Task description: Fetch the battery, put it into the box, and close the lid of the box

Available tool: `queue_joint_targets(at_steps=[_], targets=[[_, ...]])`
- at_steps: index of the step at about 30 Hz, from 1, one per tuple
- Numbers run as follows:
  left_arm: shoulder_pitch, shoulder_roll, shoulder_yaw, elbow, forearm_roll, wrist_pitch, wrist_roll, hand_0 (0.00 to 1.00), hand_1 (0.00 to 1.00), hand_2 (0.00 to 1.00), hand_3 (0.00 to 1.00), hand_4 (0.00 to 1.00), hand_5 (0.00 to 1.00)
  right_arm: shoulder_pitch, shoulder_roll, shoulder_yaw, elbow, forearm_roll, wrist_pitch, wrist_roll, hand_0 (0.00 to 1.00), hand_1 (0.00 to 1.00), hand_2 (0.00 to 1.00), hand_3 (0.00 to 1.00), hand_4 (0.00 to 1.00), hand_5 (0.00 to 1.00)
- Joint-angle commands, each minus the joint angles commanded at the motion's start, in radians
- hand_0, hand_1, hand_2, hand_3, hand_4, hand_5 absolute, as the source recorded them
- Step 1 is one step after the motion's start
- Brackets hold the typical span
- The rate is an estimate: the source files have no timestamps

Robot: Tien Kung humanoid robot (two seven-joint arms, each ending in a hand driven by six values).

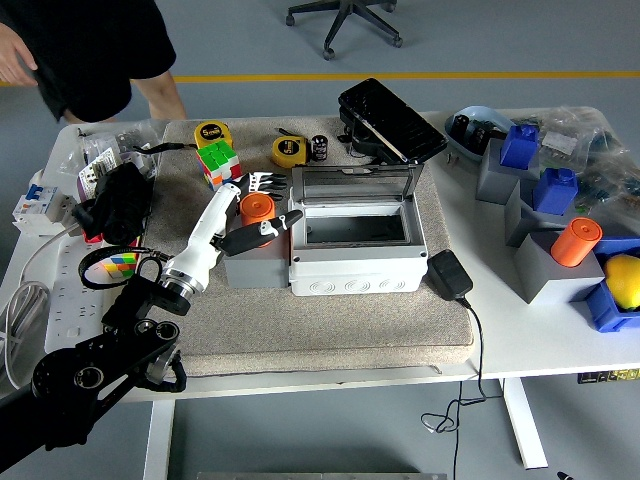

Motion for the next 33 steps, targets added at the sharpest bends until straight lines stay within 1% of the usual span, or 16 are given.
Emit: queue_joint_targets(at_steps=[2, 3, 9, 10, 15, 16, 21, 22, 27, 28, 33], targets=[[-0.003, -0.002, 0.004, 0.006, -0.001, 0.004, 0.001, 0.669, 0.677, 0.693, 0.718, 0.998, 0.341, 0.000, 0.000, 0.001, 0.000, -0.001, 0.000, 0.000, 0.578, 0.639, 0.662, 0.580, 0.941, 0.497], [-0.005, -0.003, 0.005, 0.010, -0.002, 0.005, 0.002, 0.666, 0.661, 0.665, 0.695, 0.998, 0.275, 0.000, 0.000, 0.001, 0.000, -0.001, 0.000, 0.000, 0.575, 0.639, 0.662, 0.580, 0.941, 0.496], [-0.007, -0.005, -0.007, 0.029, -0.040, 0.008, 0.000, 0.666, 0.661, 0.665, 0.695, 0.998, 0.275, 0.002, 0.001, 0.005, 0.000, 0.000, 0.000, 0.000, 0.575, 0.639, 0.662, 0.580, 0.941, 0.496], [-0.005, -0.005, -0.012, 0.031, -0.046, 0.009, -0.002, 0.654, 0.646, 0.632, 0.655, 0.998, 0.237, 0.002, 0.001, 0.005, 0.000, 0.001, 0.000, 0.000, 0.577, 0.639, 0.662, 0.581, 0.942, 0.497], [0.007, -0.002, -0.045, 0.027, -0.066, 0.010, -0.016, 0.654, 0.646, 0.632, 0.655, 0.998, 0.237, 0.002, 0.001, 0.008, 0.000, -0.001, 0.000, 0.000, 0.577, 0.639, 0.662, 0.581, 0.942, 0.497], [0.006, -0.001, -0.044, 0.026, -0.066, 0.010, -0.015, 0.640, 0.636, 0.619, 0.620, 0.998, 0.222, 0.001, 0.001, 0.007, 0.000, 0.001, 0.000, 0.000, 0.575, 0.639, 0.662, 0.581, 0.943, 0.498], [0.004, -0.001, -0.023, 0.029, -0.070, 0.009, -0.011, 0.640, 0.636, 0.619, 0.620, 0.998, 0.222, 0.002, 0.001, 0.007, 0.000, -0.002, -0.001, 0.000, 0.575, 0.639, 0.662, 0.581, 0.943, 0.498], [0.003, -0.002, -0.020, 0.029, -0.072, 0.009, -0.011, 0.637, 0.635, 0.609, 0.608, 0.998, 0.208, 0.002, 0.001, 0.007, 0.000, -0.002, -0.001, 0.000, 0.578, 0.638, 0.662, 0.580, 0.942, 0.498], [-0.010, -0.001, -0.001, 0.034, -0.091, 0.006, -0.010, 0.637, 0.635, 0.609, 0.608, 0.998, 0.208, 0.003, 0.001, 0.006, 0.000, 0.001, -0.001, 0.001, 0.578, 0.638, 0.662, 0.580, 0.942, 0.498], [-0.012, -0.001, 0.002, 0.036, -0.096, 0.005, -0.009, 0.600, 0.614, 0.595, 0.595, 0.998, 0.204, 0.003, 0.001, 0.007, 0.000, 0.002, -0.001, 0.001, 0.577, 0.639, 0.662, 0.580, 0.941, 0.496], [-0.022, -0.003, 0.023, 0.041, -0.123, 0.004, -0.014, 0.600, 0.614, 0.595, 0.595, 0.998, 0.204, 0.004, 0.001, 0.007, 0.000, 0.003, 0.000, 0.001, 0.577, 0.639, 0.662, 0.580, 0.941, 0.496]])
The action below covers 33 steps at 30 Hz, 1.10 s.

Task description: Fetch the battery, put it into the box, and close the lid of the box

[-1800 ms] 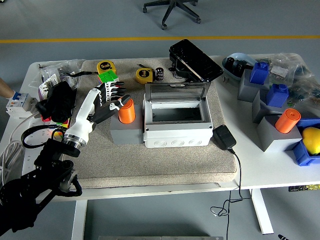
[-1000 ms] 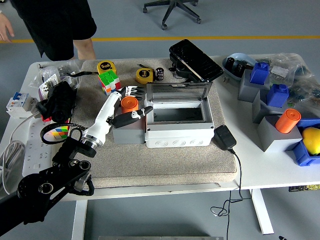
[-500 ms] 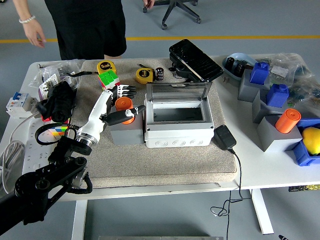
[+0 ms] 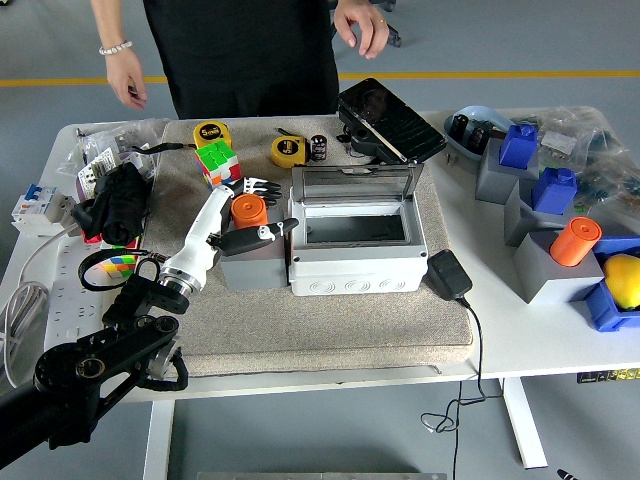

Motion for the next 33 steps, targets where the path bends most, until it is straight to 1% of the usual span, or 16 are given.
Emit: queue_joint_targets(at_steps=[1, 6, 7, 12, 13, 18, 19, 24, 25, 30, 31, 33], targets=[[-0.003, 0.000, 0.005, 0.001, -0.008, 0.000, -0.001, 0.531, 0.576, 0.559, 0.568, 0.998, 0.183, 0.000, 0.000, -0.001, 0.000, 0.001, 0.000, 0.000, 0.579, 0.639, 0.662, 0.580, 0.941, 0.497], [-0.011, -0.002, 0.018, 0.009, -0.042, -0.007, -0.009, 0.531, 0.576, 0.559, 0.568, 0.998, 0.183, 0.000, 0.000, -0.002, 0.000, -0.001, 0.000, 0.000, 0.579, 0.639, 0.662, 0.580, 0.941, 0.497], [-0.013, -0.003, 0.021, 0.012, -0.049, -0.008, -0.011, 0.430, 0.502, 0.521, 0.546, 0.998, 0.027, 0.000, -0.001, -0.003, 0.000, 0.000, 0.000, 0.000, 0.578, 0.639, 0.662, 0.579, 0.940, 0.497], [-0.023, -0.007, 0.037, 0.027, -0.077, -0.004, -0.019, 0.430, 0.502, 0.521, 0.546, 0.998, 0.027, 0.001, -0.001, -0.005, 0.000, 0.001, 0.000, 0.000, 0.578, 0.639, 0.662, 0.579, 0.940, 0.497], [-0.024, -0.007, 0.040, 0.029, -0.082, -0.003, -0.020, 0.321, 0.403, 0.429, 0.495, 0.998, 0.002, 0.001, 0.000, -0.005, 0.000, 0.001, 0.000, 0.000, 0.578, 0.639, 0.662, 0.579, 0.940, 0.497], [-0.028, -0.009, 0.045, 0.034, -0.104, 0.006, -0.031, 0.321, 0.403, 0.429, 0.495, 0.998, 0.002, 0.001, -0.001, -0.005, 0.000, 0.002, 0.000, 0.000, 0.578, 0.639, 0.662, 0.579, 0.940, 0.497], [-0.030, -0.010, 0.044, 0.036, -0.112, 0.008, -0.035, 0.242, 0.304, 0.336, 0.395, 0.986, 0.002, 0.001, 0.000, -0.004, 0.000, 0.001, -0.001, 0.000, 0.575, 0.638, 0.662, 0.579, 0.940, 0.497], [-0.036, -0.014, 0.047, 0.044, -0.137, 0.014, -0.046, 0.242, 0.304, 0.336, 0.395, 0.986, 0.002, 0.002, 0.000, -0.007, 0.000, 0.000, -0.002, 0.001, 0.575, 0.638, 0.662, 0.579, 0.940, 0.497], [-0.036, -0.014, 0.047, 0.044, -0.138, 0.014, -0.047, 0.216, 0.269, 0.275, 0.365, 0.962, 0.002, 0.003, 0.000, -0.007, 0.000, 0.000, -0.002, 0.001, 0.579, 0.639, 0.662, 0.578, 0.940, 0.497], [-0.039, -0.017, 0.049, 0.045, -0.146, 0.019, -0.053, 0.216, 0.269, 0.275, 0.365, 0.962, 0.002, 0.002, 0.000, -0.007, 0.000, 0.001, -0.003, 0.002, 0.579, 0.639, 0.662, 0.578, 0.940, 0.497], [-0.039, -0.017, 0.049, 0.045, -0.147, 0.021, -0.055, 0.198, 0.210, 0.240, 0.324, 0.944, 0.002, 0.002, 0.000, -0.008, 0.000, 0.002, -0.003, 0.002, 0.580, 0.638, 0.662, 0.577, 0.939, 0.497], [-0.041, -0.017, 0.050, 0.046, -0.147, 0.022, -0.053, 0.198, 0.210, 0.240, 0.324, 0.944, 0.002, 0.004, 0.000, -0.008, 0.000, 0.003, -0.003, 0.003, 0.580, 0.638, 0.662, 0.577, 0.939, 0.497]])
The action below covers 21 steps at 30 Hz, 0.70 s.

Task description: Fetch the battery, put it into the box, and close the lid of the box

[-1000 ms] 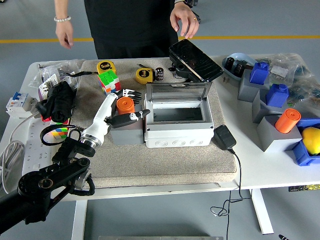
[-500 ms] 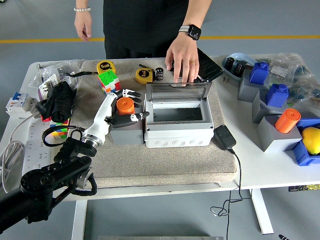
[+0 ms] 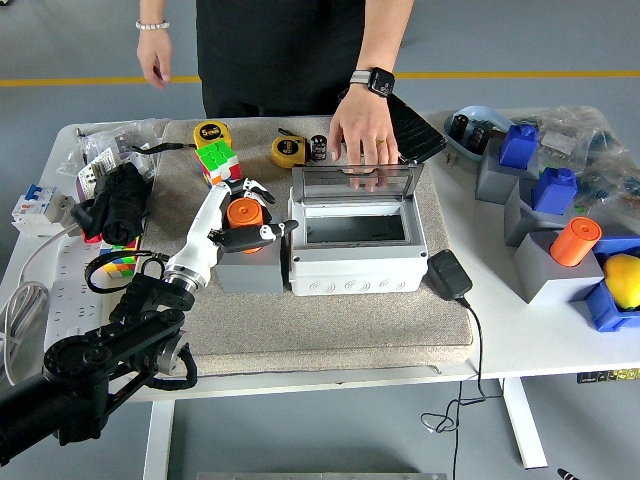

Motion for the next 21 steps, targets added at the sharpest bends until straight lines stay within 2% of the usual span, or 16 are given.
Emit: queue_joint_targets(at_steps=[3, 4, 9, 10, 21], targets=[[-0.001, 0.000, 0.002, -0.001, 0.000, 0.003, -0.001, 0.198, 0.210, 0.240, 0.324, 0.944, 0.002, 0.001, 0.000, 0.001, 0.000, -0.001, 0.000, 0.000, 0.580, 0.638, 0.662, 0.577, 0.939, 0.497], [-0.001, -0.001, 0.003, -0.001, -0.001, 0.005, -0.003, 0.151, 0.150, 0.199, 0.261, 0.934, 0.002, 0.001, 0.000, 0.001, 0.000, -0.001, 0.000, 0.000, 0.581, 0.638, 0.662, 0.577, 0.939, 0.496], [-0.004, -0.001, 0.002, 0.001, -0.016, 0.010, -0.021, 0.151, 0.150, 0.199, 0.261, 0.934, 0.002, 0.002, 0.000, 0.001, 0.000, -0.001, -0.001, 0.002, 0.581, 0.638, 0.662, 0.577, 0.939, 0.496], [-0.003, -0.002, 0.002, 0.000, -0.017, 0.010, -0.024, 0.093, 0.079, 0.128, 0.191, 0.998, 0.002, 0.002, 0.000, 0.001, 0.000, 0.000, -0.001, 0.003, 0.579, 0.638, 0.662, 0.577, 0.938, 0.495], [0.013, -0.001, -0.053, -0.040, 0.005, -0.001, -0.018, 0.095, 0.077, 0.122, 0.180, 0.998, 0.002, 0.001, 0.001, 0.004, -0.001, -0.001, -0.003, 0.006, 0.578, 0.637, 0.661, 0.577, 0.938, 0.496]])
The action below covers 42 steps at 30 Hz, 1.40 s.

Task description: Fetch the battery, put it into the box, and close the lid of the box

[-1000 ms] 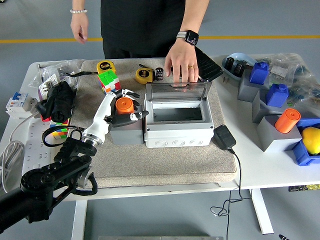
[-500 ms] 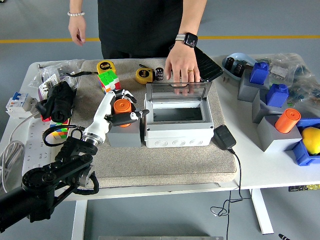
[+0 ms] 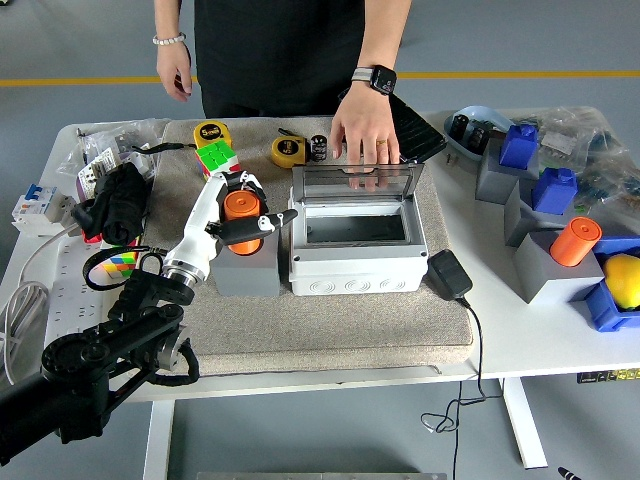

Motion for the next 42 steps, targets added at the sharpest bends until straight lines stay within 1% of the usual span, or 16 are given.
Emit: queue_joint_targets(at_steps=[4, 8, 12, 16, 18, 22, 26, 30, 31, 33, 34, 36, 37, 39, 41, 42], targets=[[0.007, -0.001, -0.029, -0.037, 0.018, -0.002, 0.007, 0.097, 0.077, 0.121, 0.179, 0.998, 0.002, 0.000, 0.001, 0.003, 0.000, 0.000, -0.001, 0.001, 0.579, 0.638, 0.661, 0.577, 0.938, 0.495], [0.008, 0.003, -0.041, -0.084, 0.073, -0.009, 0.027, 0.092, 0.075, 0.119, 0.178, 0.998, 0.002, 0.000, 0.001, 0.004, 0.000, -0.001, -0.001, 0.002, 0.577, 0.638, 0.661, 0.577, 0.938, 0.495], [0.002, 0.008, -0.033, -0.133, 0.149, -0.016, 0.058, 0.092, 0.075, 0.119, 0.178, 0.998, 0.002, 0.000, 0.000, 0.004, 0.000, -0.001, -0.002, 0.003, 0.577, 0.638, 0.661, 0.577, 0.938, 0.495], [-0.011, 0.015, -0.011, -0.194, 0.243, -0.028, 0.099, 0.091, 0.073, 0.118, 0.176, 0.998, 0.002, -0.002, 0.001, 0.000, 0.000, 0.001, -0.002, 0.003, 0.577, 0.638, 0.661, 0.576, 0.938, 0.495], [-0.026, 0.018, 0.006, -0.230, 0.309, -0.035, 0.127, 0.091, 0.073, 0.118, 0.176, 0.998, 0.002, -0.003, 0.001, -0.003, 0.000, 0.001, -0.001, 0.003, 0.577, 0.638, 0.661, 0.576, 0.938, 0.495], [-0.067, 0.017, 0.046, -0.257, 0.418, -0.044, 0.178, 0.091, 0.071, 0.117, 0.169, 0.998, 0.002, 0.000, 0.001, -0.005, 0.001, 0.001, -0.003, 0.003, 0.575, 0.637, 0.661, 0.575, 0.938, 0.495], [-0.126, 0.005, 0.104, -0.255, 0.525, -0.048, 0.238, 0.091, 0.069, 0.116, 0.167, 0.998, 0.011, 0.000, 0.000, -0.012, 0.000, 0.005, -0.004, 0.002, 0.574, 0.638, 0.661, 0.576, 0.938, 0.494], [-0.202, -0.019, 0.175, -0.233, 0.666, -0.055, 0.324, 0.091, 0.069, 0.116, 0.167, 0.998, 0.011, 0.000, -0.002, -0.016, 0.001, 0.006, -0.006, 0.001, 0.574, 0.638, 0.661, 0.576, 0.938, 0.494], [-0.221, -0.027, 0.192, -0.224, 0.697, -0.060, 0.350, 0.095, 0.066, 0.115, 0.172, 0.998, 0.060, 0.001, -0.002, -0.017, 0.001, 0.007, -0.007, 0.001, 0.574, 0.637, 0.661, 0.577, 0.939, 0.495], [-0.262, -0.046, 0.230, -0.202, 0.745, -0.070, 0.398, 0.095, 0.066, 0.115, 0.172, 0.998, 0.060, 0.002, -0.003, -0.021, 0.002, 0.007, -0.008, 0.002, 0.574, 0.637, 0.661, 0.577, 0.939, 0.495], [-0.280, -0.056, 0.245, -0.189, 0.752, -0.075, 0.419, 0.095, 0.066, 0.115, 0.172, 0.998, 0.060, 0.003, -0.003, -0.024, 0.001, 0.008, -0.009, 0.002, 0.574, 0.637, 0.661, 0.577, 0.939, 0.495], [-0.310, -0.077, 0.266, -0.159, 0.762, -0.081, 0.443, 0.095, 0.066, 0.115, 0.172, 0.998, 0.060, 0.004, -0.003, -0.027, 0.002, 0.009, -0.010, 0.002, 0.574, 0.637, 0.661, 0.577, 0.939, 0.495], [-0.323, -0.086, 0.272, -0.145, 0.761, -0.084, 0.450, 0.100, 0.069, 0.114, 0.181, 0.998, 0.123, 0.004, -0.003, -0.028, 0.002, 0.010, -0.011, 0.003, 0.574, 0.637, 0.661, 0.576, 0.939, 0.495], [-0.346, -0.103, 0.280, -0.117, 0.764, -0.089, 0.467, 0.100, 0.069, 0.114, 0.181, 0.998, 0.123, 0.004, -0.004, -0.032, 0.002, 0.011, -0.011, 0.003, 0.574, 0.637, 0.661, 0.576, 0.939, 0.495], [-0.366, -0.117, 0.286, -0.093, 0.775, -0.104, 0.492, 0.100, 0.069, 0.114, 0.181, 0.998, 0.123, 0.002, -0.005, -0.037, 0.001, 0.014, -0.010, 0.002, 0.574, 0.637, 0.661, 0.576, 0.939, 0.495], [-0.371, -0.120, 0.287, -0.087, 0.777, -0.108, 0.498, 0.100, 0.069, 0.114, 0.181, 0.998, 0.123, 0.002, -0.005, -0.038, 0.001, 0.015, -0.010, 0.002, 0.574, 0.637, 0.661, 0.576, 0.939, 0.495]])
